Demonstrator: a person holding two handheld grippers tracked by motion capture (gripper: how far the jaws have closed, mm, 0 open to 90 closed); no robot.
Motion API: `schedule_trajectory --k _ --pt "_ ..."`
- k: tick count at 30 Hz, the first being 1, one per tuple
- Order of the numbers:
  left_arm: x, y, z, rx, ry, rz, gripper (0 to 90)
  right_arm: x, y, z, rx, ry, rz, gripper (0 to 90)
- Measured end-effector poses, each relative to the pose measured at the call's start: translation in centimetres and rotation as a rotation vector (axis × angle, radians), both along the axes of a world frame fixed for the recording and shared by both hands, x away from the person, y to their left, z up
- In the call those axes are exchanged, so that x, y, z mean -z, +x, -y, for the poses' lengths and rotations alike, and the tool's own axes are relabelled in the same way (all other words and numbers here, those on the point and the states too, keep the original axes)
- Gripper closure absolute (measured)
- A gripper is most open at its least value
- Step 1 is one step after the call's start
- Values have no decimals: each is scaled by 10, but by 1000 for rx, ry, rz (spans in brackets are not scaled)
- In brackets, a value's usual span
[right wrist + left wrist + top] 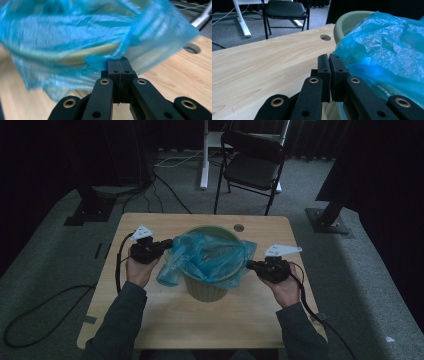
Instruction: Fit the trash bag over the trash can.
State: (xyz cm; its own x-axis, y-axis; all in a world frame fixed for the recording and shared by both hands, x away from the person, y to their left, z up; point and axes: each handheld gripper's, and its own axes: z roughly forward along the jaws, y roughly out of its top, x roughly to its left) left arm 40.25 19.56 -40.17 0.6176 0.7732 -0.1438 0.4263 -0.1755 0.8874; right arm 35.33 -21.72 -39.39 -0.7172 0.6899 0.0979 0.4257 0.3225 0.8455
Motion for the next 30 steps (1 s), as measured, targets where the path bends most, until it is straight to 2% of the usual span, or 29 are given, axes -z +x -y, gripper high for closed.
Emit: schedule_trajectory --k 1,2,5,7,9,10,12,20,25,26,28,30 --pt "0 0 0 0 0 0 873 0 0 0 0 0 0 900" --pt "1 3 1 -12 -4 -11 873 2 8 5 40 24 -20 900" --pt "3 4 1 -17 -14 -23 867 4 10 5 51 28 -28 893" --pt "2 3 -2 -21 -25 -17 825 2 9 6 47 34 -28 818" --pt "-1 1 -7 -36 -33 -11 778 -1 5 8 36 32 -17 759" --pt "-1 1 -7 -36 -33 -11 760 -1 5 8 36 32 -17 759" --pt "-6 -3 -15 -57 -44 2 712 -8 -1 12 21 37 2 696" --pt "-21 -14 -22 -75 -46 52 582 -30 -11 17 0 64 61 609" --pt "-28 -20 -18 -47 -40 81 517 -34 -10 15 -6 66 75 603" --pt "-33 -23 -12 -30 -27 96 503 -35 -8 14 0 59 79 597" --pt "-35 -24 -9 -20 -23 103 488 -35 -7 13 2 57 78 594" --pt "-43 -29 0 12 -17 122 450 -35 -5 10 2 51 80 592"
